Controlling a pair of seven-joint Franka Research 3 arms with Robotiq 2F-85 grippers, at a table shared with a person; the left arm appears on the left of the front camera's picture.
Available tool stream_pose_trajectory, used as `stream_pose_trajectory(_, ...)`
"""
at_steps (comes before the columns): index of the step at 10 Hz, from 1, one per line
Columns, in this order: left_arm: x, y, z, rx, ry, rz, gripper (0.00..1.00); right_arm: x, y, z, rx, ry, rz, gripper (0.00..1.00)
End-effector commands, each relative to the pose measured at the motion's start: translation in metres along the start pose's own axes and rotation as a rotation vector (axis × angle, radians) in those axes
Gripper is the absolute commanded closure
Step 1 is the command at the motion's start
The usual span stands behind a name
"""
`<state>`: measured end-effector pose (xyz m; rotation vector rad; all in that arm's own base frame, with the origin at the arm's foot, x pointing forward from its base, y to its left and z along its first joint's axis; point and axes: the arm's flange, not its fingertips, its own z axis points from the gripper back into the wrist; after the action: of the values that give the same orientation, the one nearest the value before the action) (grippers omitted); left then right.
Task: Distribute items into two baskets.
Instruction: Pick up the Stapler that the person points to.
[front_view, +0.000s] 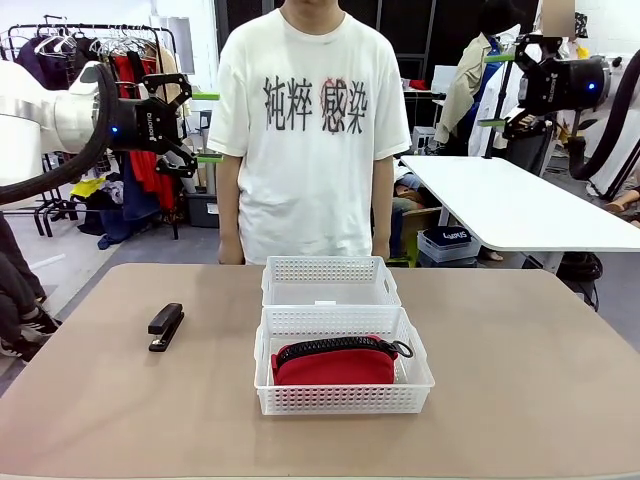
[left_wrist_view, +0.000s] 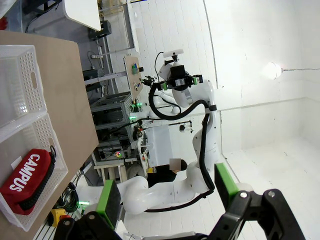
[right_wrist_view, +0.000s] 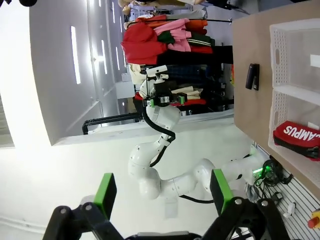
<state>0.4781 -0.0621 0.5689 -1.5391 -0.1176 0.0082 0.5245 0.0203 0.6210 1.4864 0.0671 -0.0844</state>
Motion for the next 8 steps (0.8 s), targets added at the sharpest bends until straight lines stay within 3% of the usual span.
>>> stream_pose_trajectory(1, -0.001, -0.002, 0.0, -0.003, 0.0, -0.004, 0.0, -0.011, -0.003, -0.001, -0.004, 0.005, -0.028, 0.0)
stream_pose_trajectory(5, -0.001, -0.002, 0.0, -0.003, 0.0, -0.004, 0.0, -0.002, -0.029, -0.013, -0.087, 0.037, -0.026, 0.0)
stream_pose_trajectory(6, -0.001, -0.002, 0.0, -0.003, 0.0, -0.004, 0.0, -0.002, -0.02, -0.005, -0.005, 0.015, -0.043, 0.0)
stream_pose_trajectory(8, -0.001, -0.002, 0.0, -0.003, 0.0, -0.004, 0.0, -0.002, -0.02, -0.005, -0.005, 0.015, -0.043, 0.0)
